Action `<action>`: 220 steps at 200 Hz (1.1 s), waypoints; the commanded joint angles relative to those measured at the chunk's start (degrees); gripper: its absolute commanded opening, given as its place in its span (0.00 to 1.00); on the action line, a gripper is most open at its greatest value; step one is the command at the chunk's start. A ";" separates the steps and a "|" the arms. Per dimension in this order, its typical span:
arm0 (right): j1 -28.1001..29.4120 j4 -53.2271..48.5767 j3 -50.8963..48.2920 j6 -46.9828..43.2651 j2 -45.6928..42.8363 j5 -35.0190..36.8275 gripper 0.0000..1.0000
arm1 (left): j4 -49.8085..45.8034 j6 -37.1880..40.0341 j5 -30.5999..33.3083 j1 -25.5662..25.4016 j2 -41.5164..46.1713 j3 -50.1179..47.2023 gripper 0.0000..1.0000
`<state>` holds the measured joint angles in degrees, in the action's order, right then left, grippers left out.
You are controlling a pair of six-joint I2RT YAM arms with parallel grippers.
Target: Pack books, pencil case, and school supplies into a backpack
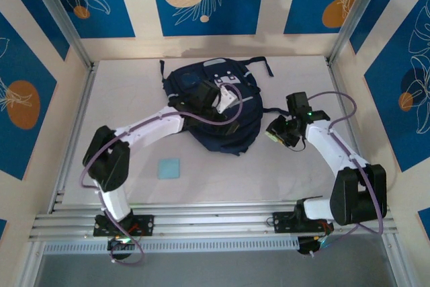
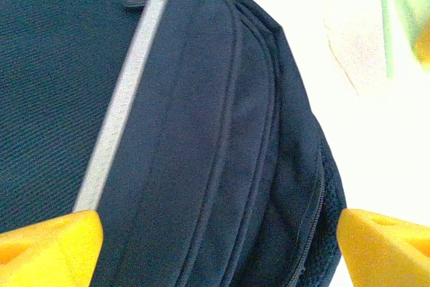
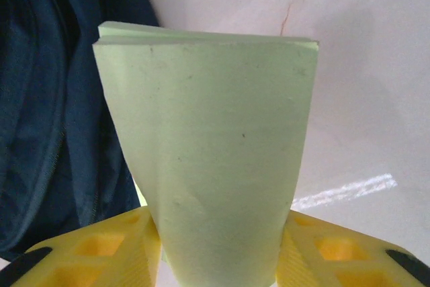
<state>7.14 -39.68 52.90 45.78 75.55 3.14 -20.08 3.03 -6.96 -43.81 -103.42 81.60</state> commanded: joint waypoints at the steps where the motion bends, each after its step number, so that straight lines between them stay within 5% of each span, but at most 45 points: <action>1: -2.87 2.12 1.36 -2.56 -2.24 -4.80 0.44 | -5.30 6.81 1.16 -1.81 -3.24 4.29 0.89; 79: -5.58 6.28 -2.52 -2.47 -6.19 -8.25 0.39 | -6.30 9.51 9.69 -0.86 -12.48 11.20 0.66; 133: -7.14 7.67 -4.64 -3.15 -7.81 -9.91 0.37 | -7.17 6.15 5.55 0.05 -13.05 13.14 0.00; 220: -9.25 9.67 -5.02 -3.94 -4.89 -12.07 0.35 | -6.69 -1.64 -3.39 2.26 -7.67 13.00 0.00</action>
<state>-1.67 -30.55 48.18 43.33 70.48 -6.59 -26.63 6.11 -4.51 -43.05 -115.66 93.12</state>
